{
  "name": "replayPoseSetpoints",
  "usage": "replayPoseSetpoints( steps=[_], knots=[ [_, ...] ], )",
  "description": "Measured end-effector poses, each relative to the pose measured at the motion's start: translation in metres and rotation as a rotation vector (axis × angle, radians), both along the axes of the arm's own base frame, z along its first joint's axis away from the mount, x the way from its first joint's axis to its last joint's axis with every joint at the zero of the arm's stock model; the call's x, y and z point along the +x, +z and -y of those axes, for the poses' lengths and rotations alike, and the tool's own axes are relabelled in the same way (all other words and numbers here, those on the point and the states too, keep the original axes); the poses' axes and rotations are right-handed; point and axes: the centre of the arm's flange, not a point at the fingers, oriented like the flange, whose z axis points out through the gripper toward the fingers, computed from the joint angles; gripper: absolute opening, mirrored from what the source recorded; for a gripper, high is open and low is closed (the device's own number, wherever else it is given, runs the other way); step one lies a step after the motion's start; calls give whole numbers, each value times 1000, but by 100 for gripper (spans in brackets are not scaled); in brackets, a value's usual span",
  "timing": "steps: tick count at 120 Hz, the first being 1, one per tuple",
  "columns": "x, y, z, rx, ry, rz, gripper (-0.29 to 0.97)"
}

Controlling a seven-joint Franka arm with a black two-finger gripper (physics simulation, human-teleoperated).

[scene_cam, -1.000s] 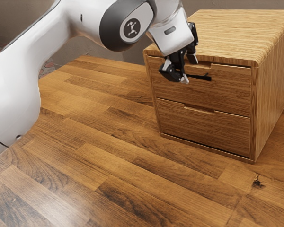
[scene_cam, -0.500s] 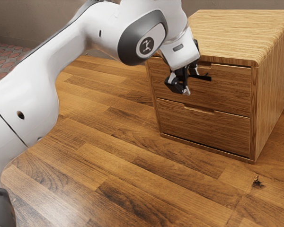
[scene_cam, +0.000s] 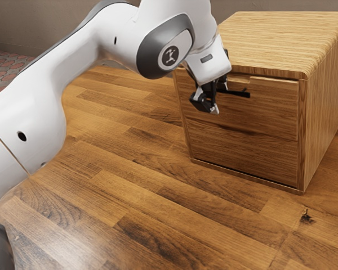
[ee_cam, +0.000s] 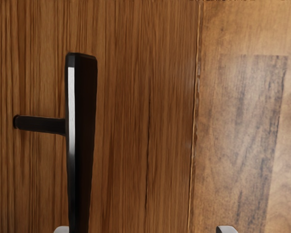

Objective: Pull the drawer handle with one arm to open the drawer

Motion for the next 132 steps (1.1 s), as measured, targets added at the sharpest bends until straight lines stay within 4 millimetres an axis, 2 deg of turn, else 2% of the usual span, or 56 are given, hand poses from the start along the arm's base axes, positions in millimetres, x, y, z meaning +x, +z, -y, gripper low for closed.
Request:
replayPoseSetpoints(
  steps=[14, 65, 120, 132],
  knots=[
    [-5, 2, -2, 7, 6, -2, 31],
    [-26, 7, -6, 21, 14, -22, 32],
    [-77, 2, -13, -6, -6, -31, 37],
    [-88, 4, -13, -12, -11, -32, 34]
  ],
)
